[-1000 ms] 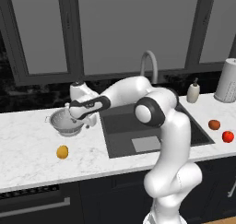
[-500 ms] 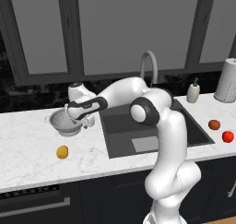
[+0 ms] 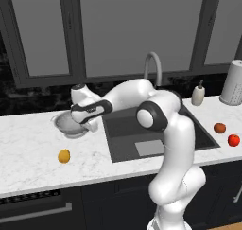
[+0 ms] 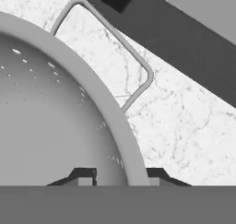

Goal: Put the colander in the sink, put the mango, orange, apple in the colander, and turn on the sink faucet and pour water over the colander.

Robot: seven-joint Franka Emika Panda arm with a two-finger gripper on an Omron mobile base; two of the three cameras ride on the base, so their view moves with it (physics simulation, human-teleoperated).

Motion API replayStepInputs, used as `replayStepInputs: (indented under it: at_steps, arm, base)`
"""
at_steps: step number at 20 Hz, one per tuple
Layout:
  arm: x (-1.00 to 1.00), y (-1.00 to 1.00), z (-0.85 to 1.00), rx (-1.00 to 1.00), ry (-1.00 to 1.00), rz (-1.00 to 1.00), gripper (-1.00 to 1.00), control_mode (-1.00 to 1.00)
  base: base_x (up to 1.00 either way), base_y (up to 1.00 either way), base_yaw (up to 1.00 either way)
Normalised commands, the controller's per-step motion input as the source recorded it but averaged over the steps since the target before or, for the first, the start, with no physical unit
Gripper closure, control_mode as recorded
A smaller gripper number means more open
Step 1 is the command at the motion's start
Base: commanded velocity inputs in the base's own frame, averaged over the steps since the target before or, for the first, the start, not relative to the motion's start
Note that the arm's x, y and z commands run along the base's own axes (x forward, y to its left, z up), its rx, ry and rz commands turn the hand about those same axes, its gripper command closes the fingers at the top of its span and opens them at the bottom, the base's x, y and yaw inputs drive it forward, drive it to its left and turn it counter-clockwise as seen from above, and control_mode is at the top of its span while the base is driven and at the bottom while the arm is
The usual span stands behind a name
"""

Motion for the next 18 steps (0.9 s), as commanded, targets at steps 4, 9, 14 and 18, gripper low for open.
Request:
replayStepInputs:
  at_steps: [4,9,14,18]
  arm:
    - [-0.22,-0.43,0.01,0.04,-0.09,-0.60,1.00,-1.00]
    - [0.00,-0.21,0.11,0.04,-0.08,-0.74,1.00,-1.00]
    - [0.00,-0.29,0.18,0.03,-0.01,-0.77,1.00,-1.00]
    - [-0.06,-0.42,0.02,0.02,0.00,-0.76,1.00,-1.00]
  base:
    - [0.00,0.00,0.00]
    - [0.00,0.00,0.00]
    - [0.00,0.00,0.00]
    - [0.00,0.00,0.00]
